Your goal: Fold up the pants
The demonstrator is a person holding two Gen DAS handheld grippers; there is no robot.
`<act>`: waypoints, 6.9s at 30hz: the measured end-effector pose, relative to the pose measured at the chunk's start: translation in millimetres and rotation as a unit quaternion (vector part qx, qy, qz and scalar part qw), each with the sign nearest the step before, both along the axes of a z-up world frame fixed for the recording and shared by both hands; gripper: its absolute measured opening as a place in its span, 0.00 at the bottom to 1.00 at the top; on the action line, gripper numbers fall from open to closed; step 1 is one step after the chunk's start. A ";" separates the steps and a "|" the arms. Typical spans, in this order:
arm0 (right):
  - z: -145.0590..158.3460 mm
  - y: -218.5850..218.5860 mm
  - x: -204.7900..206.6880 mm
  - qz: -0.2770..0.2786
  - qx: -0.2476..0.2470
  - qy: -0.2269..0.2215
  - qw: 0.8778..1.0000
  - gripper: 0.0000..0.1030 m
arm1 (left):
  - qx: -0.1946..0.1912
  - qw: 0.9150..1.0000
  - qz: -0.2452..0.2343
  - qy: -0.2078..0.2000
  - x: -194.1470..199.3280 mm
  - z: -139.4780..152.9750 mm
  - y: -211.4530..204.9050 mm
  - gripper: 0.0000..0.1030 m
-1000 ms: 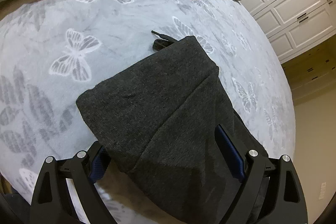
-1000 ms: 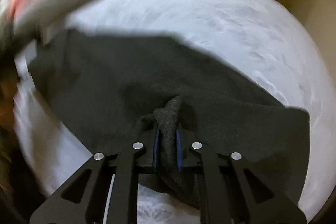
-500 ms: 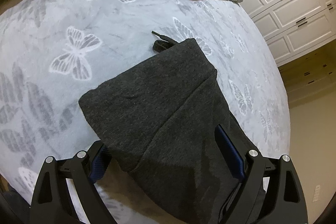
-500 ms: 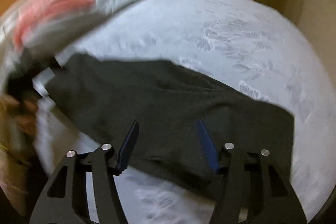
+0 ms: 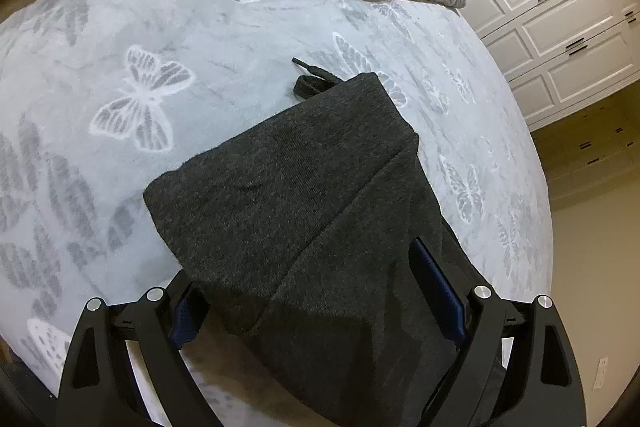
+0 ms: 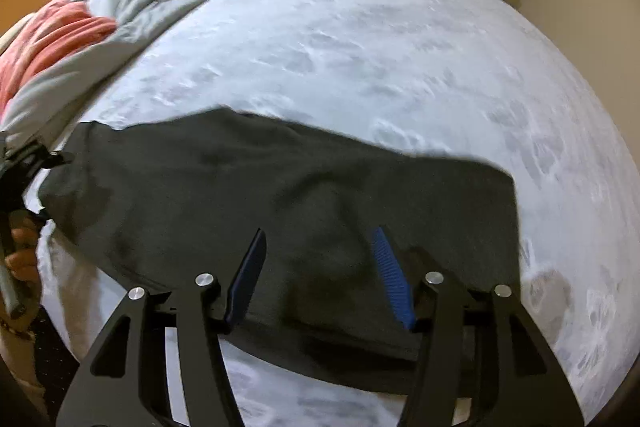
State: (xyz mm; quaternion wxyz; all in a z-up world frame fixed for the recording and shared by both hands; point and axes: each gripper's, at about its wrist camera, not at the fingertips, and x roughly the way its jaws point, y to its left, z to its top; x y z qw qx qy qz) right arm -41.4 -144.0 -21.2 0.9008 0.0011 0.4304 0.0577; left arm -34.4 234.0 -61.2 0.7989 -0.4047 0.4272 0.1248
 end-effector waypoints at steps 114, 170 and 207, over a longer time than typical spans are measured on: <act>58.6 -166.4 -12.9 -0.068 -0.008 -0.041 0.997 0.13 | 0.244 0.918 -0.289 -0.117 -80.4 97.4 -221.4 0.78; 163.4 -101.6 -99.5 -0.020 0.115 -0.137 0.984 0.23 | 0.129 0.873 -0.410 -0.229 -71.9 232.7 -229.0 0.18; -17.3 -55.7 57.8 -0.138 -0.007 -0.060 0.989 0.83 | 0.309 0.900 -0.306 -0.042 70.5 22.3 -195.7 0.76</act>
